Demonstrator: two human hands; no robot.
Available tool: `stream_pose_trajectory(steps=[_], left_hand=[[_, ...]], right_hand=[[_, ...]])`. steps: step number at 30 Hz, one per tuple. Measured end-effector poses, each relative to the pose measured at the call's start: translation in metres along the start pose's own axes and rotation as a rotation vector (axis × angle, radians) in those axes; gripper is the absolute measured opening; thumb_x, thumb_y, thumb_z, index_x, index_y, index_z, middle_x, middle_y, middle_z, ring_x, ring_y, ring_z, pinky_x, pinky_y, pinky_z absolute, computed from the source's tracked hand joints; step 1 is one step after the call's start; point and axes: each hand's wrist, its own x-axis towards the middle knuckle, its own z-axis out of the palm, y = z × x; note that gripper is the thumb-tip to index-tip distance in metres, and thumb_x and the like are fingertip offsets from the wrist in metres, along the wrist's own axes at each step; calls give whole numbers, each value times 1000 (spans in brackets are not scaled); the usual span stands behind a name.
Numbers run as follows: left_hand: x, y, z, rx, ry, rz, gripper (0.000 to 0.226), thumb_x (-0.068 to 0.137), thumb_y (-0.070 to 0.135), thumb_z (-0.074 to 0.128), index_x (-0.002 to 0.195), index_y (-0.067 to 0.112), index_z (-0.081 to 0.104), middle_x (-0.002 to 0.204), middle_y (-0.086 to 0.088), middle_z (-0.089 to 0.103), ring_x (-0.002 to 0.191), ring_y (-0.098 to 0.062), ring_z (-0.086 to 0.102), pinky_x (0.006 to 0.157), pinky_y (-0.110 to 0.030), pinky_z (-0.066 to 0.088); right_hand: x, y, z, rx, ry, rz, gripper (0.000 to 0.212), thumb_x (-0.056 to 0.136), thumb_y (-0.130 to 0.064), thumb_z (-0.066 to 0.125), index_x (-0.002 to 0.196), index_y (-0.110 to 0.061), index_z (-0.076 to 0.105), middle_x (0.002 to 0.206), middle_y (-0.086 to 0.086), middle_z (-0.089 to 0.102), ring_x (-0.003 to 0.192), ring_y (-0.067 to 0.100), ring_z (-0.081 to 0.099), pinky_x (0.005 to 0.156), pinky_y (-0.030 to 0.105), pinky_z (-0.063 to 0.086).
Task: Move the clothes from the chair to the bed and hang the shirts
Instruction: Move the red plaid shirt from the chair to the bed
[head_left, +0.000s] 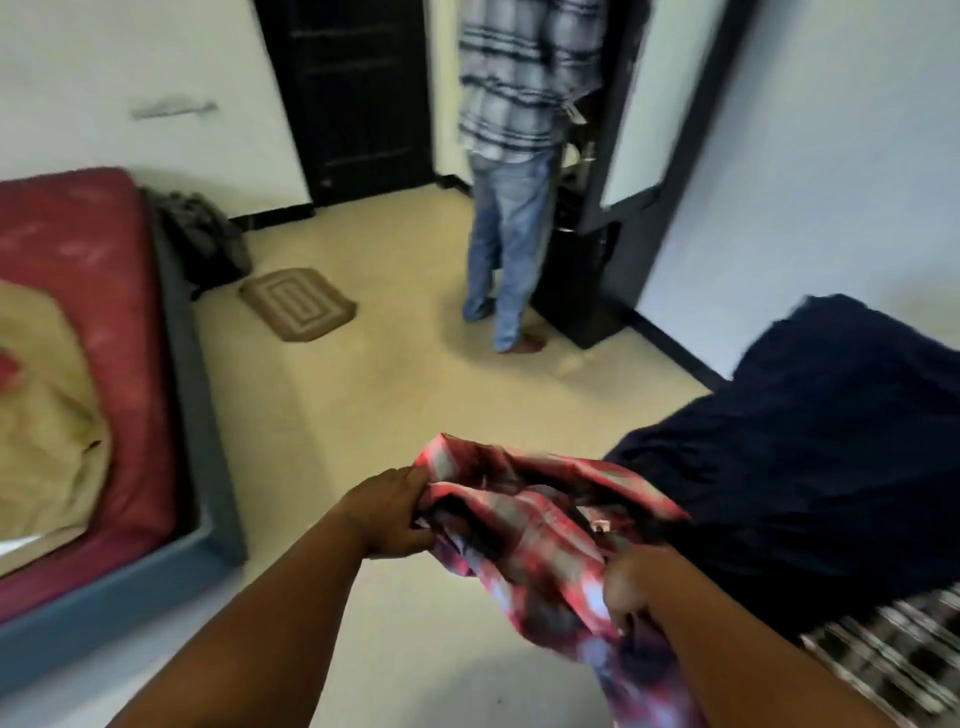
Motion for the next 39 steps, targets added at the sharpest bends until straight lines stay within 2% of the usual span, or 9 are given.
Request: stream_pose_trajectory(steps=[7,11,18,21,25,30,34,36,39], left_hand=[[-202,-196,-2,-150,54,-467,27,85,22,56,111,16,56,117,-7,59,111,-29,57,86,-36,46],[-340,-304,1,-253,276,-814,30,90,12,50,119,14,56,122,-11,57,113,-33,57,93,-38,45],[-490,-383,-16,-402,529,-1289,28,87,27,51,114,25,58,99,-11,67,89,-32,63,76,-37,50],[-523,-415,-29,-378,569,-1461,30,75,33,53,101,28,67,92,-6,67,90,-29,66,76,-37,55],[-553,-453,-63,-298,616,-1869,29,80,24,56,107,30,64,119,-8,49,119,-32,41,92,-42,43],[-591,-509,-111,-721,1432,-2079,29,89,7,45,113,12,61,124,-25,46,109,-45,51,97,-45,42],[-634,-549,-129,-978,2099,-1926,15,70,13,68,84,9,72,84,-16,70,77,-31,62,76,-42,52],[-662,-567,-130,-1063,2288,-1874,12,61,13,69,72,12,73,72,-8,67,70,-26,61,72,-41,53],[-701,-605,-130,-1026,2404,-1888,21,73,8,59,89,9,73,93,-8,70,81,-26,60,76,-37,51]], right_hand=[[6,-260,-45,-141,0,-248,52,86,-27,70,132,-8,57,131,8,61,112,21,60,98,30,45],[4,-423,-69,-107,188,-431,42,83,-28,72,121,-15,64,123,7,67,108,21,64,80,23,44],[-39,-619,-112,-67,507,-647,33,87,-21,49,116,-11,61,122,16,64,113,34,60,88,35,48],[-46,-681,-141,68,518,-805,36,79,-11,50,112,-12,65,112,16,67,107,36,62,83,35,48],[-60,-765,-183,439,332,-1006,27,78,2,47,82,-19,63,77,3,65,79,30,64,69,36,52],[-106,-880,-223,503,260,-1171,20,86,2,46,90,-12,59,89,7,67,88,30,63,73,37,47],[-147,-954,-228,172,396,-1265,16,90,-20,57,102,-10,54,113,14,61,107,33,59,78,34,42],[-163,-987,-226,-108,488,-1262,38,94,-39,50,116,-8,53,125,17,55,117,36,55,91,40,44],[-179,-1032,-220,-445,511,-1213,43,90,-39,43,122,-13,55,129,13,58,118,35,57,92,39,45]])
